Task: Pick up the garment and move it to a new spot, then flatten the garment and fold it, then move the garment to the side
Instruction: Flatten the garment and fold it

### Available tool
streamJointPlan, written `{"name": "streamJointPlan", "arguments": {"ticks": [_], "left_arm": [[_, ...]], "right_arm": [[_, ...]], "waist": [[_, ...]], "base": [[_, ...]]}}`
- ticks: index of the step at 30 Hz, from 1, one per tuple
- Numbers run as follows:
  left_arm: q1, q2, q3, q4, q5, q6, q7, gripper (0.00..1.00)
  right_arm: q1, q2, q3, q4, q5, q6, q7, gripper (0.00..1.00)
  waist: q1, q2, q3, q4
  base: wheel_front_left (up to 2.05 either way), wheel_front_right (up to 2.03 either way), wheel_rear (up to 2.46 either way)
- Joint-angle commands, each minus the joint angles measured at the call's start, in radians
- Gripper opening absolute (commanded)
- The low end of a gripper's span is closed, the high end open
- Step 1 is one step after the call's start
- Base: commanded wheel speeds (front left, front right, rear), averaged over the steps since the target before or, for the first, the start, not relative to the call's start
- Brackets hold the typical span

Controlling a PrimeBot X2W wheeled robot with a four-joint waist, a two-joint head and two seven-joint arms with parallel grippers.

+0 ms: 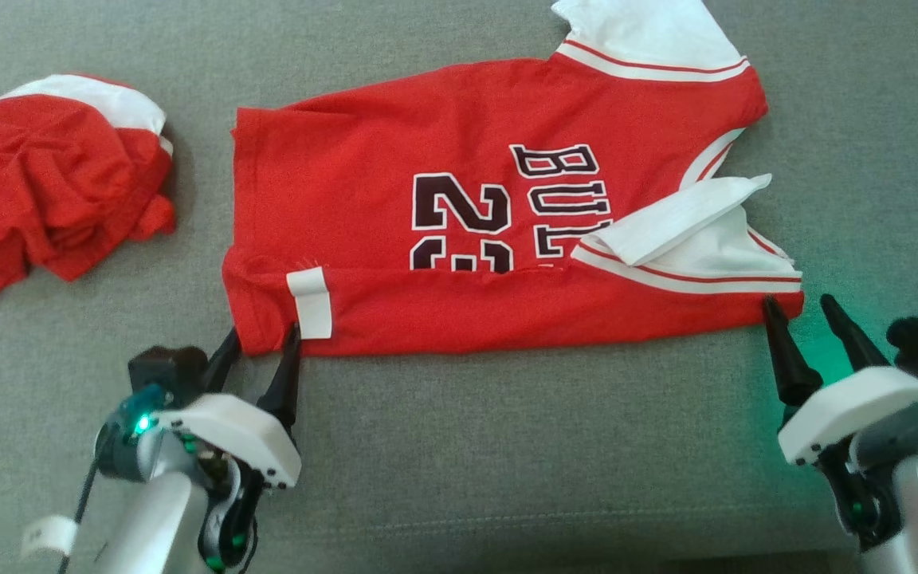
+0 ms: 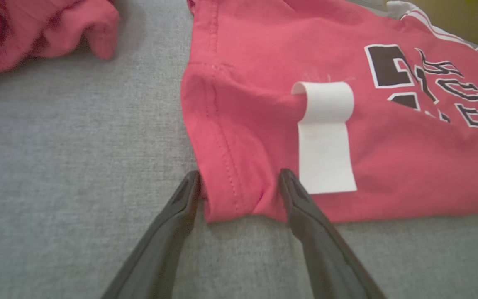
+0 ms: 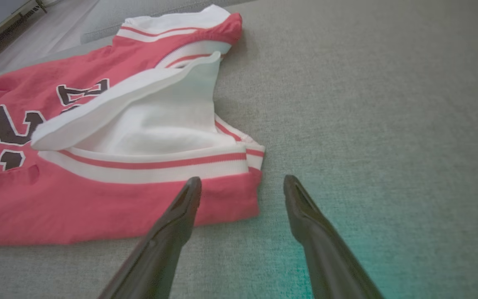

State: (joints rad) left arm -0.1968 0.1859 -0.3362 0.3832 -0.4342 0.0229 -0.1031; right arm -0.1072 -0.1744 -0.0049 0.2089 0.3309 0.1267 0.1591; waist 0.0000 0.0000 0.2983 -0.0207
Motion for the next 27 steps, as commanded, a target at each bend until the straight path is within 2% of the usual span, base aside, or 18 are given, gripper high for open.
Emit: {"name": "streamJointPlan", "arguments": {"ticks": [1,2,3,4,5,6,16,27], "left_arm": [[-0.036,0.011,0.031,-0.013,-0.011,-0.006,0.013,1.00],[-0.040,0.012,0.029,-0.008,-0.014,-0.009,0.020,1.00],[-0.043,0.011,0.028,-0.004,-0.021,-0.015,0.029,0.45],[-0.046,0.011,0.028,-0.003,-0.028,-0.023,0.032,0.07],[-0.049,0.014,0.028,-0.003,-0.028,-0.025,0.030,0.00],[-0.051,0.016,0.027,-0.003,-0.028,-0.027,0.030,0.00],[-0.003,0.044,0.037,-0.068,-0.040,-0.016,0.024,0.00],[0.115,0.097,0.051,-0.195,-0.055,0.037,0.107,0.00]], "right_arm": [[-0.031,-0.024,0.023,-0.022,0.011,0.004,0.010,1.00],[-0.039,-0.024,0.024,-0.013,0.023,0.004,0.024,1.00],[-0.047,-0.024,0.026,-0.005,0.037,0.004,0.036,1.00],[-0.054,-0.028,0.030,0.000,0.043,0.004,0.046,0.85],[-0.059,-0.029,0.034,0.005,0.054,0.004,0.056,0.30],[-0.062,-0.029,0.036,0.006,0.067,0.004,0.061,0.00],[0.041,-0.012,0.014,-0.072,0.115,0.004,0.049,0.00],[0.267,0.080,-0.059,-0.265,0.097,0.004,0.134,0.00]], "waist": [[0.0000,0.0000,0.004,0.002],[0.0000,0.0000,0.006,0.003],[0.0000,0.0000,0.008,0.004],[0.0000,0.0000,0.009,0.006],[0.0000,0.0000,0.010,0.008],[0.0000,0.0000,0.010,0.009],[0.0000,0.0000,-0.030,0.015],[0.0000,0.0000,-0.085,0.011]], "base": [[0.00,0.00,0.00],[0.00,0.00,0.00],[0.00,0.00,0.00],[0.00,0.00,0.00],[0.00,0.00,0.00],[0.00,0.00,0.00],[0.00,0.00,0.00],[0.00,0.00,0.00]]}}
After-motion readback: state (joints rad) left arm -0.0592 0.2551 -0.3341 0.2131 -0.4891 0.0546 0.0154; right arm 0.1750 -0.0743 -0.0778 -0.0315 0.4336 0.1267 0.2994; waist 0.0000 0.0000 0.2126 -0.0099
